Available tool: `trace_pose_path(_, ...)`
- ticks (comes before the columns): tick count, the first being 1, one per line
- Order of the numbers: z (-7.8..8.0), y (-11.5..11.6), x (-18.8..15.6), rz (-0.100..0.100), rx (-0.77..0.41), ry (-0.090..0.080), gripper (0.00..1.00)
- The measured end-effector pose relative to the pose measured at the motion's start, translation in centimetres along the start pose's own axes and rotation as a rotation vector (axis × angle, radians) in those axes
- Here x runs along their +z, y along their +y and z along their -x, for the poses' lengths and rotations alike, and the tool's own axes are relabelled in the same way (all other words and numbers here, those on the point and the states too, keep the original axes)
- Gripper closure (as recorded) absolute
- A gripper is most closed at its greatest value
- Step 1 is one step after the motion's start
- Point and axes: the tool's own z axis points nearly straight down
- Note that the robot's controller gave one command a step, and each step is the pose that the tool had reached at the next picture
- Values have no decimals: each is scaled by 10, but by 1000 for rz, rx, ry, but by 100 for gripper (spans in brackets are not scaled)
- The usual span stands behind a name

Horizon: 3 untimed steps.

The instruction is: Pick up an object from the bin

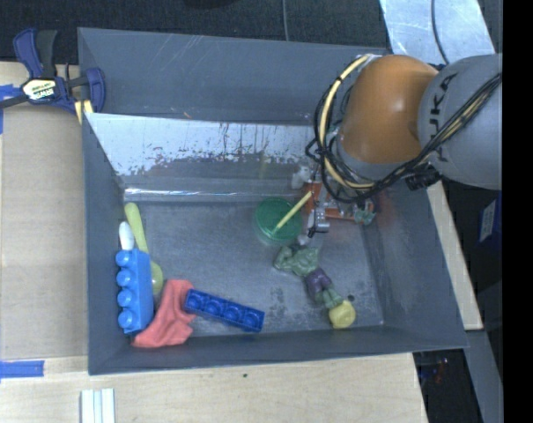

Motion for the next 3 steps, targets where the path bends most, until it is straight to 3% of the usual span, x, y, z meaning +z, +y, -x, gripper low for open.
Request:
trace_pose_path(1,-30,1,32,1,-70,0,0)
trace_pose_path(3,-9,0,41,-1,-198,-2,0)
